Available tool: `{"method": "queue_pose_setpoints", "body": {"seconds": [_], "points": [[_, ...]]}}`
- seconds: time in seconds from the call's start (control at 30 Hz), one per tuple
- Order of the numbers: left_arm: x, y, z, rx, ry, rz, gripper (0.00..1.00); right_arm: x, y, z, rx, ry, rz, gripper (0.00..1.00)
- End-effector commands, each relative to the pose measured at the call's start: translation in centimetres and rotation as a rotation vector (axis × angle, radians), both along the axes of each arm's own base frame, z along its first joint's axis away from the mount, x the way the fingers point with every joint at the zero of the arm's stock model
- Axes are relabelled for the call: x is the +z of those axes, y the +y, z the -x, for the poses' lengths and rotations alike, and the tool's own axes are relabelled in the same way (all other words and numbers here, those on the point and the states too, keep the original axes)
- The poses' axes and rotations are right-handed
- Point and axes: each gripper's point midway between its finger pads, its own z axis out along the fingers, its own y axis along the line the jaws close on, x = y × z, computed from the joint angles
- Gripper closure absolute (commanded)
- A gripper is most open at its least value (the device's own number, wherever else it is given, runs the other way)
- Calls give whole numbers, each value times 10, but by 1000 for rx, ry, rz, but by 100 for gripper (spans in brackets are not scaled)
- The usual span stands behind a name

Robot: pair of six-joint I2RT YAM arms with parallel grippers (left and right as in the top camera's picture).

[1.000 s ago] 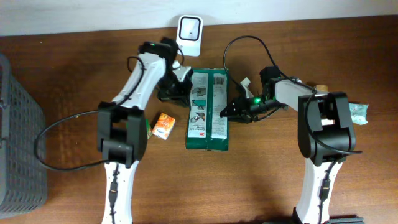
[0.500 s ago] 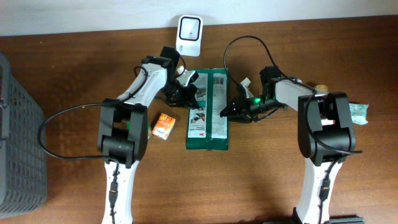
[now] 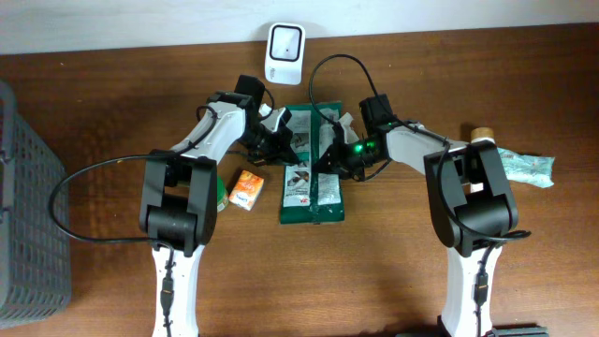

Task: Scan the item barcode
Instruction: 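Grasp the packet's left edge with the left gripper, holding it with both, then release the left gripper and lift the packet with the right gripper to the scanner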

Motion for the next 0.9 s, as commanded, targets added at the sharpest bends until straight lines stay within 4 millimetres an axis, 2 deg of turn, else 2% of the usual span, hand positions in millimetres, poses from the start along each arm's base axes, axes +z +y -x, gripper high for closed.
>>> {"method": "queue_pose_setpoints", "body": {"seconds": [0.0,0.03,0.17,0.23,0.3,0.33,0.4,0.53,0.6,0.7,0.73,0.77,0.8,0.83,0.87], "points": [[-46,18,26,0,104,-127,100,2,-6,-7,53,-90,-18,95],[-46,18,26,0,104,-127,100,10,-7,-9,74,-134,-36,96],[-40,18,22,-1,93,-130,100,69,-12,-11,174,-351,-135,96],[-5,21,-1,-15,11,-113,100,95,-22,-9,184,-415,-132,96],[48,38,-31,28,-82,-90,100,120,-33,-5,187,-466,-123,96],[73,50,-43,54,-127,-87,100,131,-37,-2,182,-481,-120,96],[135,92,-63,132,-238,-160,100,154,-38,6,195,-527,-117,96],[201,156,-66,183,-352,-250,98,176,-34,15,217,-551,-127,96],[209,184,-68,217,-368,-262,96,185,-23,26,296,-580,-127,96],[208,244,-66,336,-338,-285,91,228,1,46,461,-659,-87,96],[208,252,-65,351,-332,-289,87,237,8,48,480,-676,-86,96],[207,260,-63,367,-322,-293,75,250,18,53,509,-704,-94,96],[207,263,-62,372,-321,-299,66,254,23,56,531,-722,-99,96],[206,269,-62,378,-319,-323,43,256,29,59,548,-728,-106,96],[204,275,-61,383,-318,-356,29,256,34,64,567,-729,-112,96]]}}
